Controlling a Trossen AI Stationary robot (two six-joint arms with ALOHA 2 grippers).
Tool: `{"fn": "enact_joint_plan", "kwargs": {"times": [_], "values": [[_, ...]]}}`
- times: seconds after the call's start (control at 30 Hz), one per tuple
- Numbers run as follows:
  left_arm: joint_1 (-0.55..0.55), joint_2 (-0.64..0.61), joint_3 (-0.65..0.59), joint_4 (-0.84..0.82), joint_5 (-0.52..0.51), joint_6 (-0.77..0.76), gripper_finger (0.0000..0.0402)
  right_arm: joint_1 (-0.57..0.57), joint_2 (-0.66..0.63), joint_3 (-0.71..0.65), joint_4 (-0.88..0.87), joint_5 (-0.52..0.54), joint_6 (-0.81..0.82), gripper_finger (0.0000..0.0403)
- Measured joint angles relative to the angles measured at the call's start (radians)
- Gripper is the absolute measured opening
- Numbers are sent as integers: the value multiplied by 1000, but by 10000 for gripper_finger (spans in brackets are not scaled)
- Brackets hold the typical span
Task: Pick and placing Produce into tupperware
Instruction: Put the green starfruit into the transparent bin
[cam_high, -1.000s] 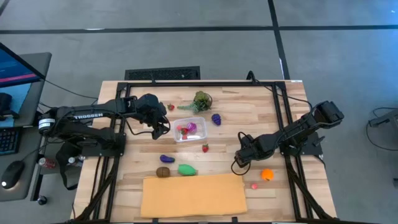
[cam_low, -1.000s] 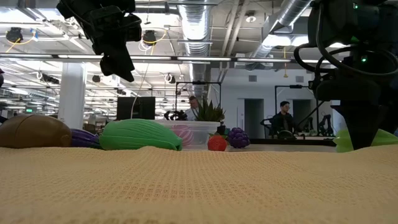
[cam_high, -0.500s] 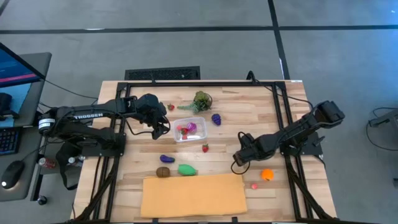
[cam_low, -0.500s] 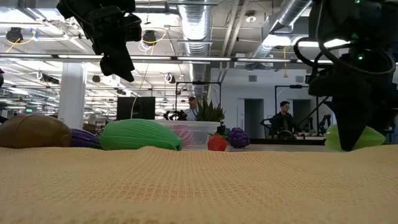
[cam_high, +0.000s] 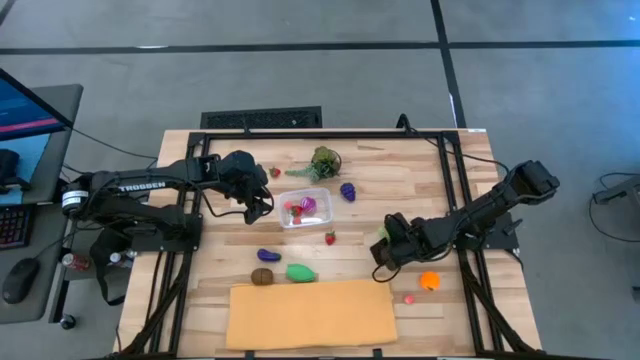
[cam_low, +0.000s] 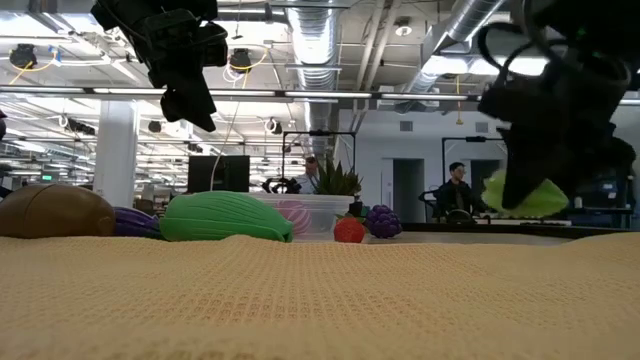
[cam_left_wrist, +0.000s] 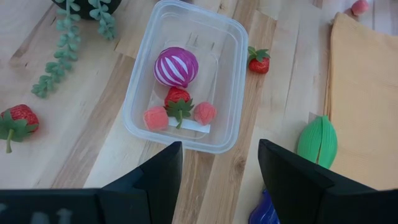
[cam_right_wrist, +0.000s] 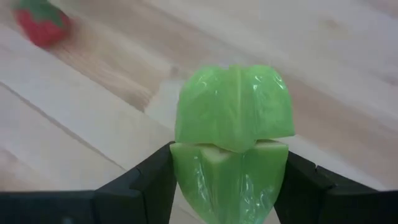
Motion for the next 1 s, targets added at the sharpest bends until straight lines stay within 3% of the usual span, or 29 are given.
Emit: {"fn": "enact_joint_plan", "kwargs": {"times": [0.37,0.67,1.0], "values": [[0,0,0,1,0,-15,200,6,-136,0,160,163,-195,216],[0,0,0,7,0,-27,200,-42,-204,0,367,161,-453,204],[0,0,0,17,1,-27,200,-118,-215,0,531,107,-613,207]]}}
